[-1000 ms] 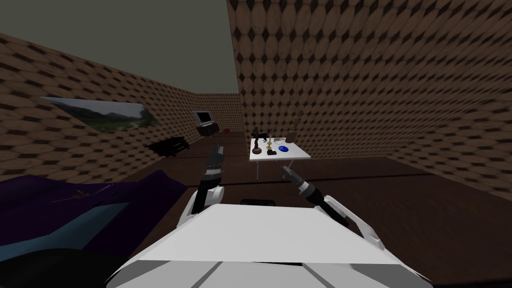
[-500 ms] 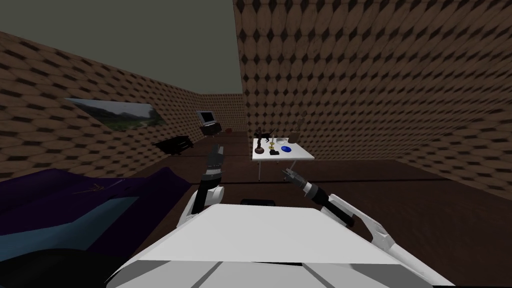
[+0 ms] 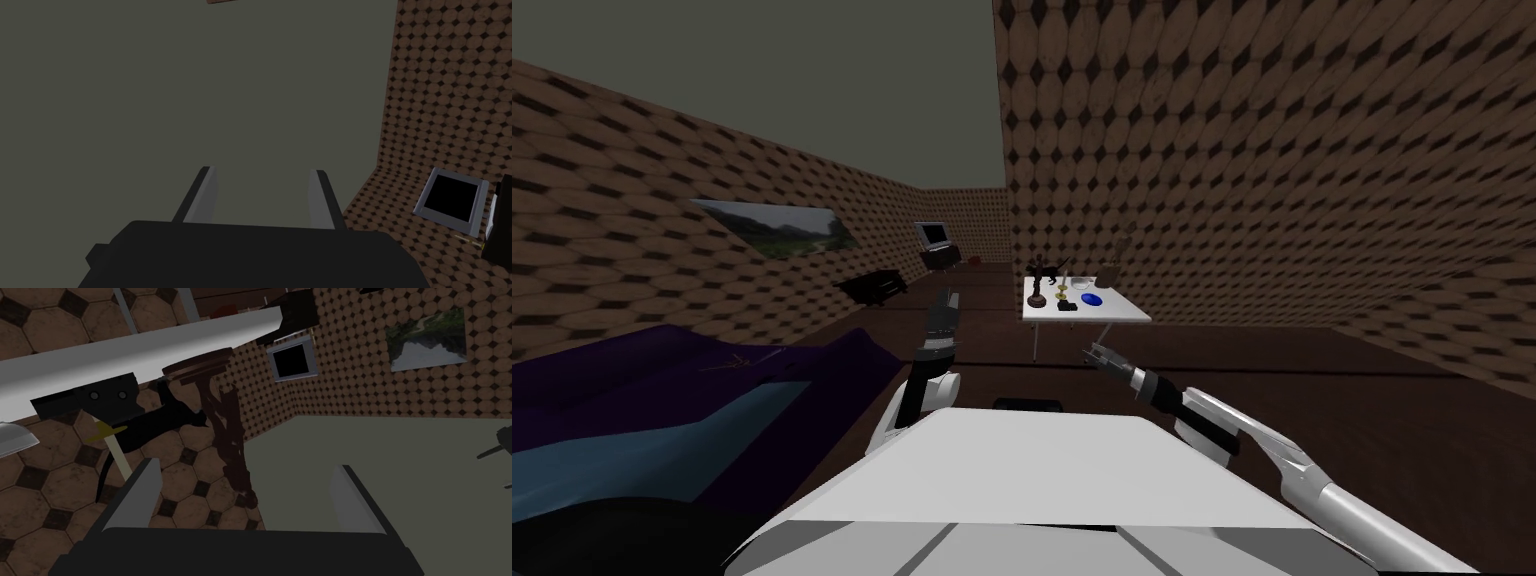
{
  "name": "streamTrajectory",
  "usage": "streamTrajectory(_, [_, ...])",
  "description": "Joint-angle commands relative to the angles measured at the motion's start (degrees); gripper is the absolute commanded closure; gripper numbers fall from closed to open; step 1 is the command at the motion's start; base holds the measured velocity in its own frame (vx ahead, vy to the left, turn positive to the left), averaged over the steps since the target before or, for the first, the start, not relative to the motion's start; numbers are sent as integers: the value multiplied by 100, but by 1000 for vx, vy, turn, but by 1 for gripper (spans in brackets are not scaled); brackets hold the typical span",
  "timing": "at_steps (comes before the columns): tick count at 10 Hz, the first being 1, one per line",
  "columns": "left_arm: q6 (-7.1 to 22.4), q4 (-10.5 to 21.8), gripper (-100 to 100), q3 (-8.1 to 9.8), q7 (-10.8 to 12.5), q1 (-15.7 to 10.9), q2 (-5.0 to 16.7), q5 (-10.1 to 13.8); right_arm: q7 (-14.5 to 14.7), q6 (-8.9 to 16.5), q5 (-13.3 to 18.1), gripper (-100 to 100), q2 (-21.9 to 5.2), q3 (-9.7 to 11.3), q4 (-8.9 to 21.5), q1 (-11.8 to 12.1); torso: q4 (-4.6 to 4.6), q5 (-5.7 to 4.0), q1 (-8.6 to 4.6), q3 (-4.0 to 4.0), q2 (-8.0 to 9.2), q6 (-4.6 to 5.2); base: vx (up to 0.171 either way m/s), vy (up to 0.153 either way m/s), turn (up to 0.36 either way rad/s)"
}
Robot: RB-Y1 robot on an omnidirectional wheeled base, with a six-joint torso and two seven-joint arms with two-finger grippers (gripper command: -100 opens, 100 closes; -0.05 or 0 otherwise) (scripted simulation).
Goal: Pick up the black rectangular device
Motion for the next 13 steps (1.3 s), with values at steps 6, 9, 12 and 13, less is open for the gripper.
streamTrajectory(6, [0, 0, 0, 0, 0, 0, 0, 0, 113, -95, 443, -100, -1196, 257, 697, -179, -2, 1, 11, -4, -7, -3, 10, 58, 107])
streamTrajectory(9, [0, 0, 0, 0, 0, 0, 0, 0, 183, -226, 742, -100, -1753, 403, 1125, -265, -2, 1, 5, -6, -10, 1, 30, 54, 138])
streamTrajectory(12, [0, 0, 0, 0, 0, 0, 0, 0, 215, -301, 896, -100, -2199, 478, 1390, -304, -3, 1, 7, -7, -13, -3, 36, 47, 133])
streamTrajectory(13, [0, 0, 0, 0, 0, 1, 0, 0, 245, -380, 1053, -100, -2389, 555, 1612, -339, -3, 0, 4, -8, -14, 1, 55, 52, 173])
